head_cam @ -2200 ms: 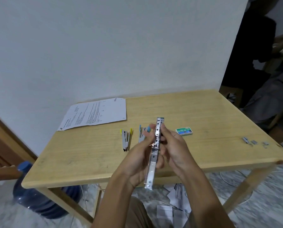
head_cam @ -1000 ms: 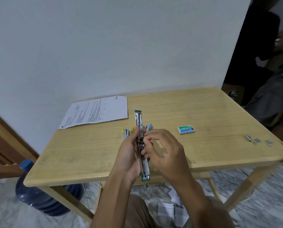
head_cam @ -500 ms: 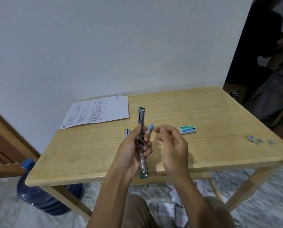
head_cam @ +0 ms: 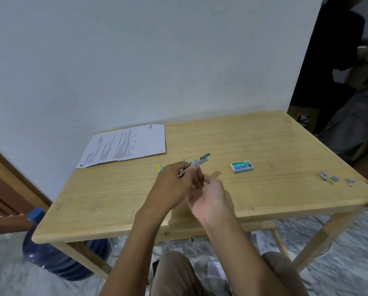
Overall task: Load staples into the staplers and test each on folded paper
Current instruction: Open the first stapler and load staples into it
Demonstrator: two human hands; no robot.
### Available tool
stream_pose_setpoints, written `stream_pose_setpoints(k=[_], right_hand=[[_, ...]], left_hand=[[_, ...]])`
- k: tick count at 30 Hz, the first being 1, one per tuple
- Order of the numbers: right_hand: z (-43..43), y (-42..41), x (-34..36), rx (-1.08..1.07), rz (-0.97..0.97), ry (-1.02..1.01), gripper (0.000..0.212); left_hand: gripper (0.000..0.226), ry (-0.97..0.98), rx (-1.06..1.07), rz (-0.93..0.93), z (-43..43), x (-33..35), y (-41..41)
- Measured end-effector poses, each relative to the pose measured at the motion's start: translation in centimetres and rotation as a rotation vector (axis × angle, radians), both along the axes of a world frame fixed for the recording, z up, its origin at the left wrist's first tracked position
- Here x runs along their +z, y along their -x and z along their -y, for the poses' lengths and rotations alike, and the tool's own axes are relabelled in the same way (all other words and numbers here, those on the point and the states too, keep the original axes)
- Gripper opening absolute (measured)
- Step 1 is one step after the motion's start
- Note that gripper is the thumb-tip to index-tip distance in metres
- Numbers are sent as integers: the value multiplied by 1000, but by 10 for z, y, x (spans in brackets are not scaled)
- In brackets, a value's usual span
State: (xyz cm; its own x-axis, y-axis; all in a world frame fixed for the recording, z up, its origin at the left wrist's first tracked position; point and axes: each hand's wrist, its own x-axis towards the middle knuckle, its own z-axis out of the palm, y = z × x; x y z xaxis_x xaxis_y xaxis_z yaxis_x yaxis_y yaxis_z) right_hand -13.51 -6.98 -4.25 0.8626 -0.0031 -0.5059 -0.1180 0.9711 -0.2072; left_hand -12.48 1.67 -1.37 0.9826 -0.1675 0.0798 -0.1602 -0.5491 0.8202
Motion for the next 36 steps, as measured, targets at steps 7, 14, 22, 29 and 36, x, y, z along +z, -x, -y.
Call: stream_pose_setpoints(k=[7,14,22,29,36], right_hand=[[61,-23,-19,-8,209,1614,29],[83,-39,-29,521,208,2380,37],[116,-21,-11,209,276,2193,19],[161,-19,-27,304,82,2250,42],[167,-23,-36,367,205,2211,35]], left_hand=[[27,-56,78,-74,-5,-27,3],[26,-197,134,-9,6,-50,3],[32,-397,223,117,4,-58,-4],[32,-386,249,156,2,-63,-9],[32,-284,216,385,27,-55,-2]])
